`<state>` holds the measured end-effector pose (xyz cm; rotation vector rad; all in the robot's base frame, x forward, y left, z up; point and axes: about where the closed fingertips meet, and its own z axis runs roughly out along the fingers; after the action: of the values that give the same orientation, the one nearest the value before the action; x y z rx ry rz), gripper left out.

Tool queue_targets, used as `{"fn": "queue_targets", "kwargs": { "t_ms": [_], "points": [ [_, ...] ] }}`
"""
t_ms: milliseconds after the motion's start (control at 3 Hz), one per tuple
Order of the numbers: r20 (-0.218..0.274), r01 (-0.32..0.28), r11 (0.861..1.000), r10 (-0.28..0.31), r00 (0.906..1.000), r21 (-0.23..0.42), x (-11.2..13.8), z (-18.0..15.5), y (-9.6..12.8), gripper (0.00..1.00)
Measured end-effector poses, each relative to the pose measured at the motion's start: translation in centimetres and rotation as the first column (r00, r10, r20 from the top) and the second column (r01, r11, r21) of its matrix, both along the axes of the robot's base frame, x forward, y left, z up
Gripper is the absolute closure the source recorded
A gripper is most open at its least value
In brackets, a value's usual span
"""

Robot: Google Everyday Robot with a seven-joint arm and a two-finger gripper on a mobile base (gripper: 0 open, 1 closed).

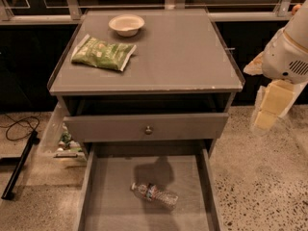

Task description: Pick water bottle from middle drawer and place on counter

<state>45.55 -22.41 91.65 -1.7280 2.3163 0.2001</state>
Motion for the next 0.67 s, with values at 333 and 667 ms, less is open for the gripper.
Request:
{"fn": "queue_targets", "kwargs": {
  "t_ms": [333, 667],
  "points": [
    [-0.005, -0.003, 1.0, 0.003, 1.0, 0.005, 0.09, -0.18, 0.03, 0.0],
    [-0.007, -0.005, 1.0, 0.005, 1.0, 0.009, 0.15, -0.28, 0.05, 0.0]
  ]
}}
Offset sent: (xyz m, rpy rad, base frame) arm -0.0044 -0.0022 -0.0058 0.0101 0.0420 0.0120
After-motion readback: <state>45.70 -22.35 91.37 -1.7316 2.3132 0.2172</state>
